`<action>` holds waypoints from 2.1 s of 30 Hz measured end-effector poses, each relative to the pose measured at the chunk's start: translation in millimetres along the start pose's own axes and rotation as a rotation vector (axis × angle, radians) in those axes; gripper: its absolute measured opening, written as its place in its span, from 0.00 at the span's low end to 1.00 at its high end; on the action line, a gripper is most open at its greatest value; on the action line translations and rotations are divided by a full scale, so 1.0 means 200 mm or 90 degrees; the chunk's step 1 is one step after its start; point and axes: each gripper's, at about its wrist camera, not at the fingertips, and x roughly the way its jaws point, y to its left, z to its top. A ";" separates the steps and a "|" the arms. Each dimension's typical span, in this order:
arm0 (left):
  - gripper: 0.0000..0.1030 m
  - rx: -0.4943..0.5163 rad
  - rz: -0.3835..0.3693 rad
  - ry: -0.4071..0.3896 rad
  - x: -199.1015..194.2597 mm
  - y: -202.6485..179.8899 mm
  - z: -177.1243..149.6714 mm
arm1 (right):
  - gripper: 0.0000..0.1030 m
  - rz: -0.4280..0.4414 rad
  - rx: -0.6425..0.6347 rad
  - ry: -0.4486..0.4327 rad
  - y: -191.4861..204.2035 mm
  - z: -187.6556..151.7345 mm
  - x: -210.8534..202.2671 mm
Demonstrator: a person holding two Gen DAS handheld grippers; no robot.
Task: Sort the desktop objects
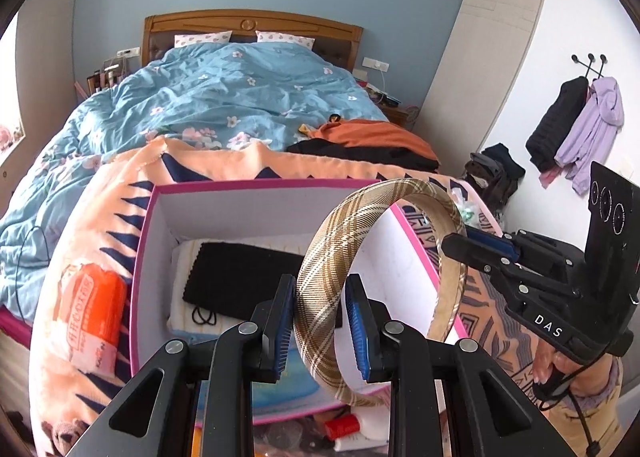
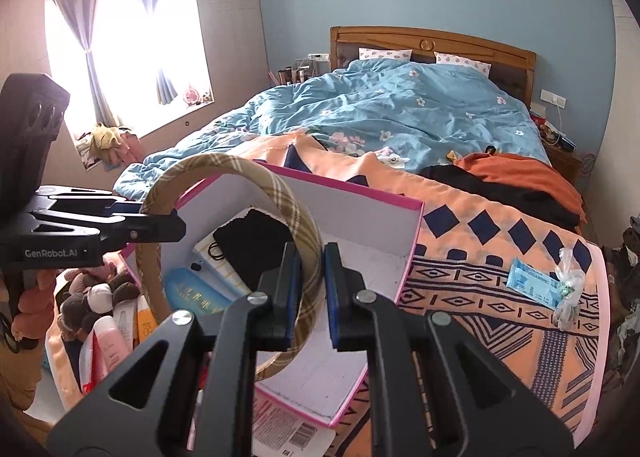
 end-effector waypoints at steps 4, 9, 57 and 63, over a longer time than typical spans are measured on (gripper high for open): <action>0.25 0.001 -0.002 -0.003 0.03 0.00 0.02 | 0.14 -0.006 0.004 0.003 -0.02 0.01 0.03; 0.25 -0.001 -0.002 0.002 0.07 0.01 0.03 | 0.14 -0.010 0.014 0.010 -0.05 0.01 0.08; 0.25 -0.043 0.040 0.186 0.65 0.10 0.10 | 0.14 -0.123 -0.027 0.151 -0.15 -0.02 0.50; 0.25 -0.054 0.050 0.202 0.70 0.11 0.12 | 0.14 -0.133 -0.024 0.158 -0.17 -0.03 0.55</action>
